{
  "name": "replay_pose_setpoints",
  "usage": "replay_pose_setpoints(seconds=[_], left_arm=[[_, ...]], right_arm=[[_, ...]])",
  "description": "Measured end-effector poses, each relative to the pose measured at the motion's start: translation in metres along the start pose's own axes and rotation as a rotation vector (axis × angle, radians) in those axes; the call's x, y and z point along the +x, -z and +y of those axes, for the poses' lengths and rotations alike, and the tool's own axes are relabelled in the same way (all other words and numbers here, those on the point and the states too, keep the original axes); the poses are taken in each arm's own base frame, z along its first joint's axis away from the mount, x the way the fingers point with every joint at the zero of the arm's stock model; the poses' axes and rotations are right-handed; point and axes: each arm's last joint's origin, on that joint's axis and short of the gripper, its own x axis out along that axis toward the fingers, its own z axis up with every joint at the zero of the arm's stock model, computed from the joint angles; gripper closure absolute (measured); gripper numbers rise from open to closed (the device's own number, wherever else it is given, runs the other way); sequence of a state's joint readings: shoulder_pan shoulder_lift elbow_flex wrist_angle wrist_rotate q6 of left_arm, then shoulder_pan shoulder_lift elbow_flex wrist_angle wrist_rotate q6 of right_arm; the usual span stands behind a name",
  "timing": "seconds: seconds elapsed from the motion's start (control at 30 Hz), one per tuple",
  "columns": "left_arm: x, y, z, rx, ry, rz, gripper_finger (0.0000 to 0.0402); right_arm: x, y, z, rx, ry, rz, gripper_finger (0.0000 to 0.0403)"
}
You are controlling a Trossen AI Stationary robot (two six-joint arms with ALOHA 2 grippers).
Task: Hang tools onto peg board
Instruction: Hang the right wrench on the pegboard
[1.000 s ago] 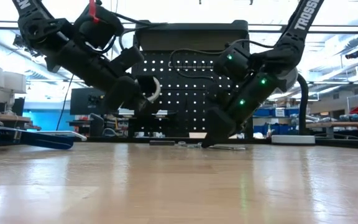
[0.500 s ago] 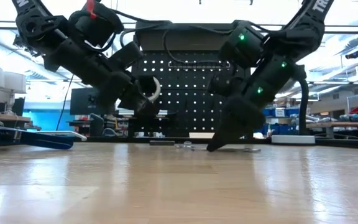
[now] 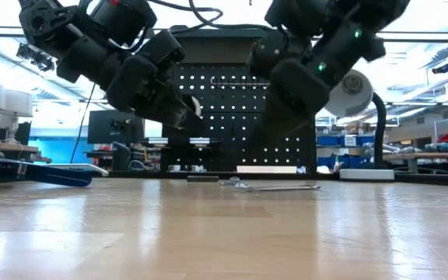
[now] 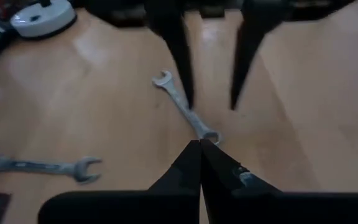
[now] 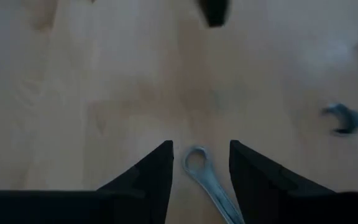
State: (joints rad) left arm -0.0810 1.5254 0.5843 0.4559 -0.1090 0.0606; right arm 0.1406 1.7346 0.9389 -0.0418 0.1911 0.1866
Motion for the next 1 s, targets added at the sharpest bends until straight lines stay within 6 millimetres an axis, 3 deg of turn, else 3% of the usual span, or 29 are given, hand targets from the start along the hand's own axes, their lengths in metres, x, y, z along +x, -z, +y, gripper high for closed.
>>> replay_pose_setpoints(seconds=[0.23,0.53,0.67,1.0], left_arm=[[0.025,-0.009,-0.016,-0.034,-0.03,0.049,0.0392],[0.07,-0.01,-0.023,-0.047,-0.035,0.158,0.0392],[0.084,-0.009,-0.025,-0.091,-0.038,0.163,0.0392],[0.094,0.002,-0.024,-0.14,-0.048,0.218,0.0392]], right_arm=[[-0.036,0.002,-0.007,-0.004,0.104,0.112,0.0241],[-0.038,0.052,-0.02,0.032,0.198,0.183,0.0239],[-0.041,0.063,-0.022,0.05,0.184,0.124,0.0235],[-0.055,0.059,-0.019,-0.022,0.148,0.045,0.0233]])
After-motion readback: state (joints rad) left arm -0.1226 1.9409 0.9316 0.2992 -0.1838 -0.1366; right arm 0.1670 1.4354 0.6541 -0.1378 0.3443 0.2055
